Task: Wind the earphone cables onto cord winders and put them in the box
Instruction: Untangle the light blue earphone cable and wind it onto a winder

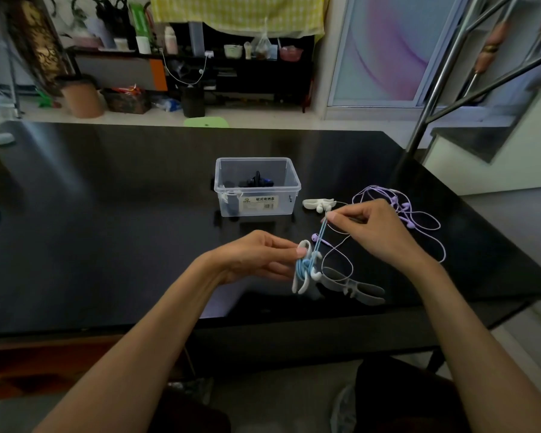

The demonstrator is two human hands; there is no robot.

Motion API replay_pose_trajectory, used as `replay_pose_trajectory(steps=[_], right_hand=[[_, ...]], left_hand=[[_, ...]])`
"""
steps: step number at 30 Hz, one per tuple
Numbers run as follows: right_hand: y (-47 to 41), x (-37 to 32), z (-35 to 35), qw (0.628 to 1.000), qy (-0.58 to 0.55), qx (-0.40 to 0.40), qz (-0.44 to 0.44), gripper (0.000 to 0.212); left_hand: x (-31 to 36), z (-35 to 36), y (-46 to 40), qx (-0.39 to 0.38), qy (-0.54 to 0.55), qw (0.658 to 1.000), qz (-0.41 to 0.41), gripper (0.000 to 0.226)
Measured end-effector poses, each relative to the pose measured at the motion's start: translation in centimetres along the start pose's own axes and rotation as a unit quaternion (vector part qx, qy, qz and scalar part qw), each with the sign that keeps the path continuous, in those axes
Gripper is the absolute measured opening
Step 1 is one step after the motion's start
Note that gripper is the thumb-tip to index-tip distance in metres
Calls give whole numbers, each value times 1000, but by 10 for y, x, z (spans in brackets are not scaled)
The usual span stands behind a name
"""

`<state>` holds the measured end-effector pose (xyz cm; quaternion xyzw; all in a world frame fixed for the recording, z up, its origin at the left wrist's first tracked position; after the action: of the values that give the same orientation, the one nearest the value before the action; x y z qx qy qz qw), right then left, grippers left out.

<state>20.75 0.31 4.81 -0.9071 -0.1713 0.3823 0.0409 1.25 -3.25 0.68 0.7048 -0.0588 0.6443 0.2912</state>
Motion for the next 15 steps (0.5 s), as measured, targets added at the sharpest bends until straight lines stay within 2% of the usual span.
replay_pose_trajectory(steps=[3,8,15], right_hand=[[1,-5,2,999,0,37,-22,20],[-1,-10,11,995,6,88,-46,21],[-1,-4,16,988,33,146,-37,21]], left_hand=[[2,-3,1,26,3,999,-19,30],[6,4,4,-25,6,999,-24,32],[15,3,6,-3,146,988,56,32]])
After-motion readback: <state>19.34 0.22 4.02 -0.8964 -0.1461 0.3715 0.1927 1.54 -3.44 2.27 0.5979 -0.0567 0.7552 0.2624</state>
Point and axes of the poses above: each hand's wrist, its own y-axis away from the middle knuckle, its own z-axis out of the palm, x = y × z, the point moved 2 cm from there along -y, towards the middle knuckle, and after that the axes turned 4 degrees about y, right-handed, at the moved point
